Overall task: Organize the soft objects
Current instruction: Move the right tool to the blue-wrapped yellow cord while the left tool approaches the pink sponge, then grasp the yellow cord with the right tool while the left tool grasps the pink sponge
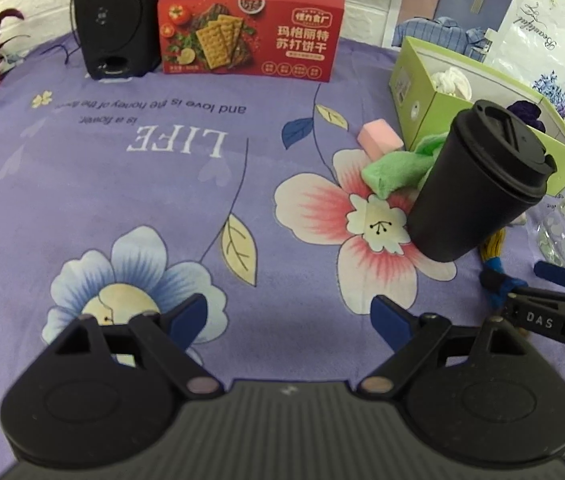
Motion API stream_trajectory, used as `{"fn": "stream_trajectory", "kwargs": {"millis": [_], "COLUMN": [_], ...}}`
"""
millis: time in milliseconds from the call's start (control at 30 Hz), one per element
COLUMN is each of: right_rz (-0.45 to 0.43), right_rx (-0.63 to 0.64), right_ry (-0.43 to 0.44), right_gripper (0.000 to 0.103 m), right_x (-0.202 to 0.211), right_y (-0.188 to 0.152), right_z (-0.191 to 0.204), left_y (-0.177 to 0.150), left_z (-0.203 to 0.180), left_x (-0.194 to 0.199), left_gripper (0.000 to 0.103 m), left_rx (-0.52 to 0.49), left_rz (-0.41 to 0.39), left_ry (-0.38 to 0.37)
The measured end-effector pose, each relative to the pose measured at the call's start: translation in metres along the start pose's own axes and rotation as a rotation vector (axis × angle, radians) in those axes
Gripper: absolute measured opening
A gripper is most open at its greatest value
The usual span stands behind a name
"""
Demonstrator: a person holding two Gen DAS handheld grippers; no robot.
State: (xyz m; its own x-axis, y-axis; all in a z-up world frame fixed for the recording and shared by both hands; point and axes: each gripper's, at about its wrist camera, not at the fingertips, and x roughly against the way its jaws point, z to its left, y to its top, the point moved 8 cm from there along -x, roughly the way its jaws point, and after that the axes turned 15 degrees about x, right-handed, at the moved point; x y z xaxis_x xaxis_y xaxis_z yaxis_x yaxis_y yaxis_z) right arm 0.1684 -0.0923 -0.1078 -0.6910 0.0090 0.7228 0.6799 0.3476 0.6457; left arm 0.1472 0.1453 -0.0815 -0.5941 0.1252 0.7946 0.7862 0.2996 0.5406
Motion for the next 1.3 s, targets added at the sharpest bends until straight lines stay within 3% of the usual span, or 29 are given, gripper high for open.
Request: {"fn": "stream_trajectory", "kwargs": {"millis": [200, 500, 767, 967, 1133, 1300], "right_rz": [0.024, 0.061, -0.023, -0.051, -0.038, -0.037], "right_rx": [-0.128, -0.214, -0.207, -0.203, -0.229, -0.228], "right_ry": [-0.084, -0.195, -0.115, -0.056, -0.049, -0.049], "right_gripper": [0.07, 0.07, 0.07, 0.07, 0.07, 0.07], "right_x": [0.025, 0.069, 0.091, 0.076, 0.071, 0.074], "right_y": [-0.037, -0.091, -0.082, -0.063, -0.067, -0.071], "right_z": [-0.053, -0.118, -0.113, -0.112, -0.12, -0.13], "left_y": [0.0, -0.013, -0.019, -0.011, 0.013, 0.056], "left_z": [-0.015, -0.048, -0.061, -0.054, -0.042, -0.035], "left_x": [-0.007, -0.007, -0.006, -0.006, -0.012, -0.022], "left_gripper": [0.09, 0.09, 0.09, 0.09, 0.09, 0.09], "left_rx": [-0.042, -0.084, -0.103, -0.101, -0.105, -0.13], "left_rz": [0.011, 0.022, 0.017, 0.002, -0.021, -0.067], "left_ry": [-0.028, -0.052, -0.021, 0.03, 0.087, 0.14]}}
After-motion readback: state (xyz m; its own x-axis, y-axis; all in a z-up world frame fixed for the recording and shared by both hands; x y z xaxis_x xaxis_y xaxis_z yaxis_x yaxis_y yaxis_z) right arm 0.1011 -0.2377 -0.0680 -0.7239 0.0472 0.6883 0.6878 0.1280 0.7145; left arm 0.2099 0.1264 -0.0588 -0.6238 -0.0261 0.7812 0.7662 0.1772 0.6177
